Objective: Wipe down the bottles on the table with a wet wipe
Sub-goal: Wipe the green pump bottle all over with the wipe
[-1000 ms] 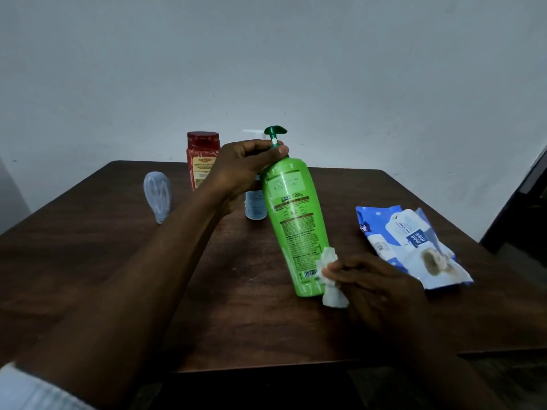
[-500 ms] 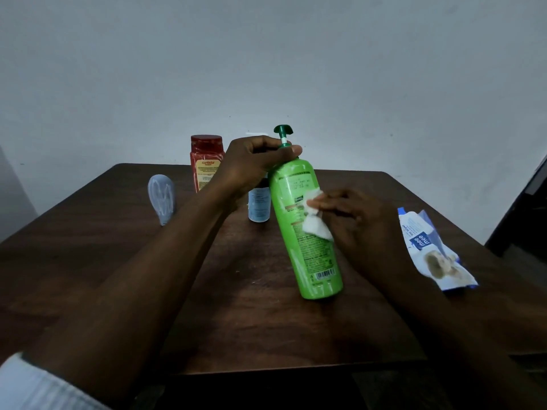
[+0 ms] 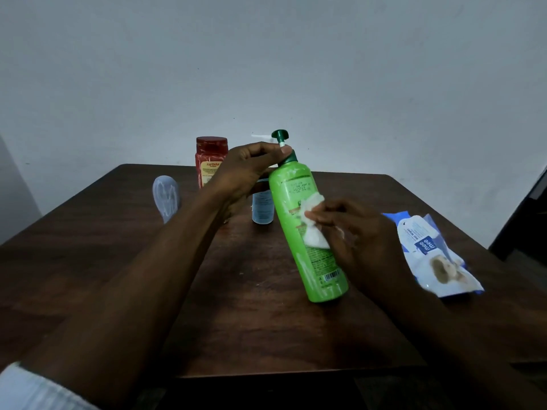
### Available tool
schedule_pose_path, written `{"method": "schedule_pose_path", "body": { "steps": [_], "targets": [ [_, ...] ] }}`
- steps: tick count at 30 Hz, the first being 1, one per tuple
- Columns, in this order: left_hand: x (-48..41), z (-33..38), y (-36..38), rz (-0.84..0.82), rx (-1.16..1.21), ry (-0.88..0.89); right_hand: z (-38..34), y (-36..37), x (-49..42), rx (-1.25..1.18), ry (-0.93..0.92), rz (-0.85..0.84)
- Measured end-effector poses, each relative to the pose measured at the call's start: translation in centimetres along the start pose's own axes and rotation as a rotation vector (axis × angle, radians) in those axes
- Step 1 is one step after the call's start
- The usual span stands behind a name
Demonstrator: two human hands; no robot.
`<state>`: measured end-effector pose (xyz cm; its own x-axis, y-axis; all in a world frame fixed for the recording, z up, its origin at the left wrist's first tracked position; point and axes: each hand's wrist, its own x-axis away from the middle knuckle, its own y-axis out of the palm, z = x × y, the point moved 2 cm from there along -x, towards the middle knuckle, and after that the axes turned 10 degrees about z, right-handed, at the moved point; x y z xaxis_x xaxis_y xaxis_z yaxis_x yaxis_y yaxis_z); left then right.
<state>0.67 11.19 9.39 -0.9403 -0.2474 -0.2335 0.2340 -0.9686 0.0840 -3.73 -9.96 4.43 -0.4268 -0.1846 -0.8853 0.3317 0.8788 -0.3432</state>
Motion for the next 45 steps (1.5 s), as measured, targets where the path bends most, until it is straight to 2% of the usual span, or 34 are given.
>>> {"method": "schedule_pose_path", "body": {
  "steps": [6,12,17,23,27,33,36,38,42,45],
  "targets": [
    [0.3,0.3,0.1,-0.013,0.018,0.011,-0.2,-1.3,4.4,0.084,-0.085,-0.020],
    [1.0,1.6,1.4,-0.046,-0.001,0.061,-0.9,-0.8,-1.1,0.021,0.043,0.097],
    [1.3,2.1,1.6,-0.052,-0.015,0.067,-1.1,0.4,-5.0,-0.015,0.025,0.232],
    [1.0,2.0,1.4,-0.035,-0.033,0.067,-1.3,1.5,-5.4,0.024,0.007,0.258],
    [0.9,1.9,1.1,0.007,-0.071,0.069,-2.4,2.2,-4.4,0.131,-0.098,0.199],
    [1.1,1.9,1.0,0.005,-0.088,0.071,-3.1,2.9,-2.6,0.205,-0.279,-0.071],
    [1.1,2.1,1.1,-0.010,-0.093,0.080,-3.1,2.7,-2.6,0.197,-0.322,-0.116],
    [1.2,2.3,1.2,-0.014,-0.108,0.085,-3.0,2.4,-3.4,0.145,-0.292,-0.041],
    [1.1,2.4,1.3,-0.009,-0.123,0.082,-2.3,1.7,-5.2,0.118,-0.109,0.165],
    [1.2,2.4,1.3,-0.001,-0.109,0.082,-2.0,2.0,-5.5,0.098,-0.050,0.211]
  ]
}}
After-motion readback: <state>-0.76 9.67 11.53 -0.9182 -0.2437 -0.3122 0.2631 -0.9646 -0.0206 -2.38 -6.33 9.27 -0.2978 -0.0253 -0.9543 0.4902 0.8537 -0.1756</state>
